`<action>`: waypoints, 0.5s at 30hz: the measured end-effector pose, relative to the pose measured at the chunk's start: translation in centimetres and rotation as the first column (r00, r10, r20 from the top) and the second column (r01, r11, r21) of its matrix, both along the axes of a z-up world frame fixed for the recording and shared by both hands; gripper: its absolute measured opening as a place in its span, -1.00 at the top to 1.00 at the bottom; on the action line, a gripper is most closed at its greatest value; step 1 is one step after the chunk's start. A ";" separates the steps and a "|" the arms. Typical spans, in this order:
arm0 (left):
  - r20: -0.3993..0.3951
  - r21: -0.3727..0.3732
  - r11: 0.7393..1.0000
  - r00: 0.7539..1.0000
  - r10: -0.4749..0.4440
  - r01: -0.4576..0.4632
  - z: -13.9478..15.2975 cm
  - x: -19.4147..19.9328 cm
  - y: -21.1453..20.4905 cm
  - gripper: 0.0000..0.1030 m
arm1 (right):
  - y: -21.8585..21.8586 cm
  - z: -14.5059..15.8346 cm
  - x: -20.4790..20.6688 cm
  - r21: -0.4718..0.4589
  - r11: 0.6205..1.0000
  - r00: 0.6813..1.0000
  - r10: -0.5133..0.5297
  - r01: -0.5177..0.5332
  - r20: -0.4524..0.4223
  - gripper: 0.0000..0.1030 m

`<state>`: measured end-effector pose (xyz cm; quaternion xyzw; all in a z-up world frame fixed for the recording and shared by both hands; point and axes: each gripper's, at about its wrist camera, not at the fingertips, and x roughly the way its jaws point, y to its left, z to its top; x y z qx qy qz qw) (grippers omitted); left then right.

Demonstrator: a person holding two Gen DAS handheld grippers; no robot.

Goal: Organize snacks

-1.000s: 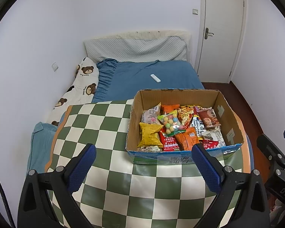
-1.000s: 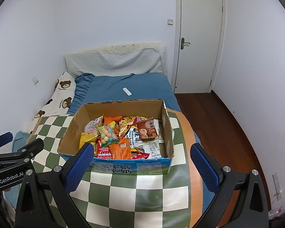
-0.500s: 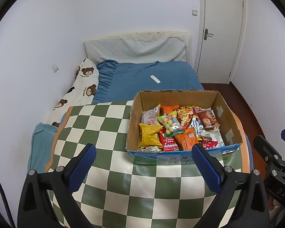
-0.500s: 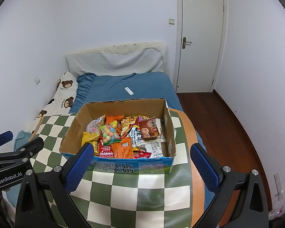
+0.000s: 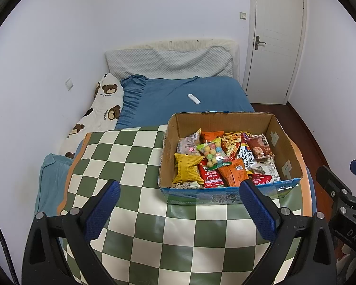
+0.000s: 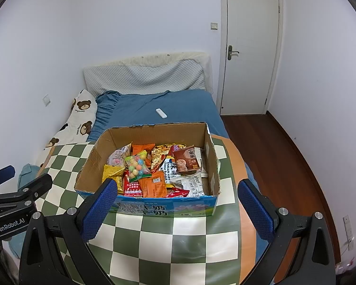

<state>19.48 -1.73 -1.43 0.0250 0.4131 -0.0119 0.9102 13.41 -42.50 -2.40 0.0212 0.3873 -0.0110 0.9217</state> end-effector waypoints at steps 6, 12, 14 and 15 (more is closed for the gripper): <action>0.000 -0.001 1.000 1.000 0.000 0.000 0.1 -0.1 0.0 -1.00 | 0.0 0.0 0.0 -0.002 1.000 1.000 0.000 0.000 0.000 -1.00; 0.001 0.000 1.000 1.000 0.000 0.000 0.1 -0.1 0.0 -1.00 | 0.1 0.0 0.0 0.003 1.000 1.000 0.001 -0.001 -0.006 -1.00; 0.001 -0.001 1.000 1.000 0.000 0.000 0.1 0.0 0.0 -1.00 | 0.0 0.0 0.0 0.002 1.000 1.000 0.001 -0.001 -0.005 -1.00; 0.001 0.001 1.000 1.000 0.001 -0.001 0.1 -0.1 0.0 -1.00 | 0.0 0.0 0.0 0.002 1.000 1.000 0.000 0.000 -0.006 -1.00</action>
